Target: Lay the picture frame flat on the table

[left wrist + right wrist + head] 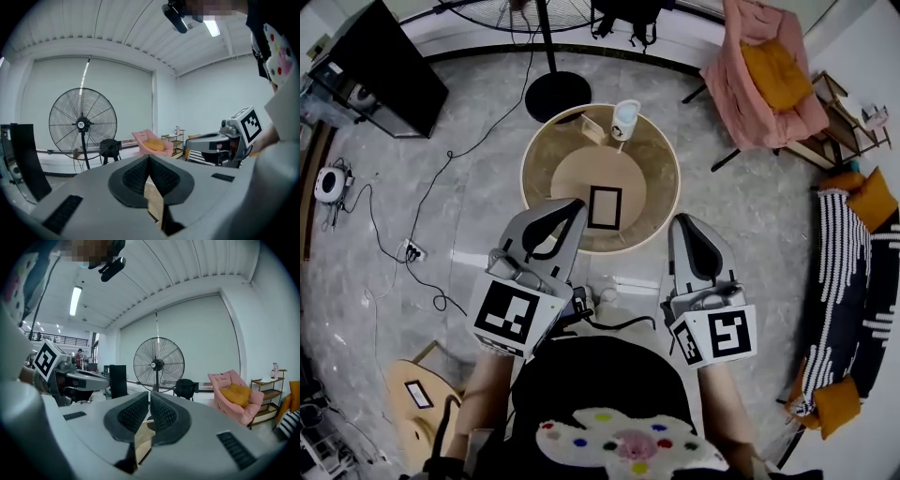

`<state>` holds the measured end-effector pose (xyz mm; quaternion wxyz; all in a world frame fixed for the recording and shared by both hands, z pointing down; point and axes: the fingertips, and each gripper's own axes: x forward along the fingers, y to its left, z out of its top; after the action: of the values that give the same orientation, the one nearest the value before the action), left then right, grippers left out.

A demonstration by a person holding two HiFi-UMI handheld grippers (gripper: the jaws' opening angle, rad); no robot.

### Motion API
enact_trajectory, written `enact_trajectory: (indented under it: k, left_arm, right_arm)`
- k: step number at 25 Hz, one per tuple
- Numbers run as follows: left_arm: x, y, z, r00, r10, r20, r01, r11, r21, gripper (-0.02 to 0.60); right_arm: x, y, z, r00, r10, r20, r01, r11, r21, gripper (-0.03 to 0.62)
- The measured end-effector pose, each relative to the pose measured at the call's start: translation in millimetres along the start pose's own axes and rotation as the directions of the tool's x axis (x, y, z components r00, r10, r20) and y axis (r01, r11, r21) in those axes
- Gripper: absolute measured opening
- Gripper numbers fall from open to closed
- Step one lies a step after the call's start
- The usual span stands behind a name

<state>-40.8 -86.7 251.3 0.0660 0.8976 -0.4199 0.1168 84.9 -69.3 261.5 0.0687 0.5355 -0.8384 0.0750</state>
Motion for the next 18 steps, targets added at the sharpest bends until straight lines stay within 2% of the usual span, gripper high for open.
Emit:
enact_trajectory:
  k: [4,9,18]
  left_arm:
    - [-3,6,0,1.0,0.012,-0.001,-0.012,1.0,-0.016,0.017]
    - [-6,9,-5,1.0,-0.002,0.013,0.002,1.0,0.014,0.017]
    - [-6,7,-12,1.0,-0.005,0.007,0.005,1.0,-0.007,0.016]
  right_arm:
    - [2,1,3,1.0,0.006,0.007,-0.007,1.0,0.006,0.04]
    - [5,5,-3,1.0,0.023,-0.014,-0.023,1.0,0.01,0.041]
    - [6,8,-5,0.999,0.036,-0.037,-0.036,0.999,-0.008,0.04]
